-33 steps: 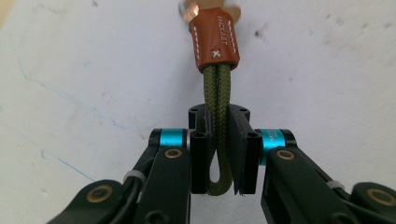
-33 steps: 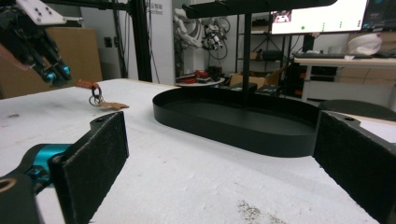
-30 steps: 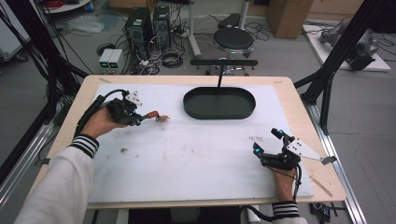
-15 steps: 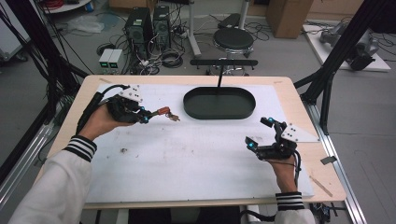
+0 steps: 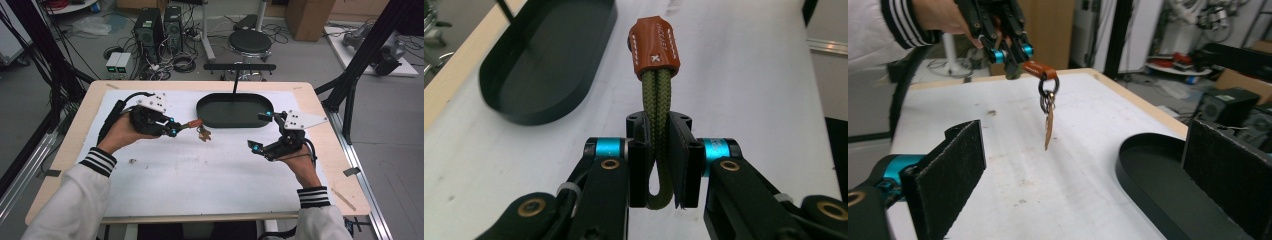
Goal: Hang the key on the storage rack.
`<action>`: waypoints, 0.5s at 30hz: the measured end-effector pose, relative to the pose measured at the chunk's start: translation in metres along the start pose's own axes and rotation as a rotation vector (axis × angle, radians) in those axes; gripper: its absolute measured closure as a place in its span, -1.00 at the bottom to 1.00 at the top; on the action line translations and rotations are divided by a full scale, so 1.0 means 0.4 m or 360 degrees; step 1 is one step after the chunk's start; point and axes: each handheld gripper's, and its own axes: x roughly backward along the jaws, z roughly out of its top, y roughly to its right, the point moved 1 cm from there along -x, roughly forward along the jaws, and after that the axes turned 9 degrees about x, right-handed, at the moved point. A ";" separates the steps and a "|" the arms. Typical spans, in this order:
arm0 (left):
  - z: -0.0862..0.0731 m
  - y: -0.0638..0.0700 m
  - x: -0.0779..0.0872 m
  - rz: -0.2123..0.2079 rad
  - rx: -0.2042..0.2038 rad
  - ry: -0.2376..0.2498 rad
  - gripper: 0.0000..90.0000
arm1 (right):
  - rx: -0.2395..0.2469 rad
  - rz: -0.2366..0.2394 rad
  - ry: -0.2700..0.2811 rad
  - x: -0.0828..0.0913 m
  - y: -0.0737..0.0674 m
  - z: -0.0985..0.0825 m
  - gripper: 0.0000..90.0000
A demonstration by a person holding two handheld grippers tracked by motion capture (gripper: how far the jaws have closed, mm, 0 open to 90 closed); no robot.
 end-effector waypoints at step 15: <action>0.034 0.037 -0.052 -0.0078 -0.0090 -0.0029 0.77 | 0.0133 0.0289 -0.0239 -0.115 0.013 0.094 -0.93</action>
